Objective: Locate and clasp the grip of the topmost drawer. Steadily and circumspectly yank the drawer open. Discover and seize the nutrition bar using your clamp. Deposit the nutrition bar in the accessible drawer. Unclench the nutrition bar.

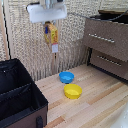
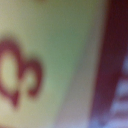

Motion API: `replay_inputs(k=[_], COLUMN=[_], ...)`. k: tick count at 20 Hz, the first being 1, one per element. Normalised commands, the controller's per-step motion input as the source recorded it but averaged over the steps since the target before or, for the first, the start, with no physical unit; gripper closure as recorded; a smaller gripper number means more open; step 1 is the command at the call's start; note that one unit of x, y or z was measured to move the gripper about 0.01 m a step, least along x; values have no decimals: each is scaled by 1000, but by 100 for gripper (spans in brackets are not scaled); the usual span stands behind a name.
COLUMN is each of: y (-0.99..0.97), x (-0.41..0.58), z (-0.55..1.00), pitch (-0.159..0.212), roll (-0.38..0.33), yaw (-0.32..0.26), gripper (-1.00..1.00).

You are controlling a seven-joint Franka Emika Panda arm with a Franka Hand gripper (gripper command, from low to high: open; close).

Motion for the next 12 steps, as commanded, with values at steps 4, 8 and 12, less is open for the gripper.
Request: replay_inputs(k=[4,8,12], y=[-97,-634,-734], x=[-707,39,166], z=[945,744,760], pitch=[-31,-16,-14], roll=[14,111,113], yaw=[-48,32,103], gripper=[100,100,100])
